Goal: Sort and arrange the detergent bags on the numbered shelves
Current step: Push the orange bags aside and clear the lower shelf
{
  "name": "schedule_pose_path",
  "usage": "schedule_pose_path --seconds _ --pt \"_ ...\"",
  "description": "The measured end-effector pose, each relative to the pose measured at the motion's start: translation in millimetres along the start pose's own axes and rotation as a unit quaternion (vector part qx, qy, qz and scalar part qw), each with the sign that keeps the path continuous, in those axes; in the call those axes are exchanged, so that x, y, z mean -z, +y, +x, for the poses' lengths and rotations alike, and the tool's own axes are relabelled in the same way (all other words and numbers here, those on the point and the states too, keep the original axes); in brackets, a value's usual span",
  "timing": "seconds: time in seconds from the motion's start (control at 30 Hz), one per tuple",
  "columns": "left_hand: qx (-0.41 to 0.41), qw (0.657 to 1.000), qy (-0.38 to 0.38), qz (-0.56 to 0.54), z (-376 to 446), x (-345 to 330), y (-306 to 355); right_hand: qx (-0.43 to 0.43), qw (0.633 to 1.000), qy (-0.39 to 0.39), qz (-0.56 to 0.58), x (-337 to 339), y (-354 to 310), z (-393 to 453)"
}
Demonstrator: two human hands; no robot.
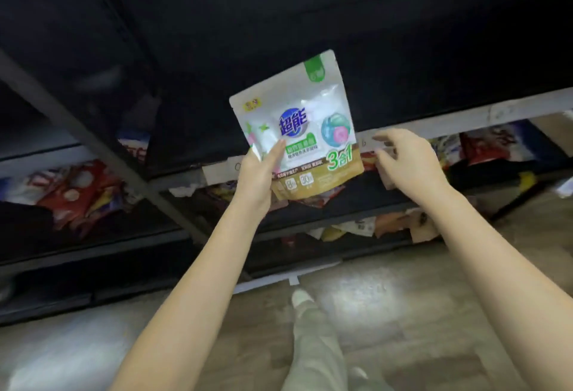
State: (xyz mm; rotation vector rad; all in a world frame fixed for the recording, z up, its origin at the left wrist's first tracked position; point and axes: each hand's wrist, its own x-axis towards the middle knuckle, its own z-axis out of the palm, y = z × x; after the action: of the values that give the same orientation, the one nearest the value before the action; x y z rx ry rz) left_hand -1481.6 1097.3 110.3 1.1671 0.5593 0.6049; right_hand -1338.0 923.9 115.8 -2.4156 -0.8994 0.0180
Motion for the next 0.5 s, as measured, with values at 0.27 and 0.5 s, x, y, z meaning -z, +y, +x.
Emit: schedule_pose_path --seconds 0.27,0.5 --pt "0.151 0.985 -0.012 0.087 -51 40 -113 -0.110 0.990 -0.086 0.013 -65 72 -68" --pt "0.216 0.967 0.093 0.097 -8 84 -189 -0.124 0.978 -0.170 0.009 -174 109 -23"
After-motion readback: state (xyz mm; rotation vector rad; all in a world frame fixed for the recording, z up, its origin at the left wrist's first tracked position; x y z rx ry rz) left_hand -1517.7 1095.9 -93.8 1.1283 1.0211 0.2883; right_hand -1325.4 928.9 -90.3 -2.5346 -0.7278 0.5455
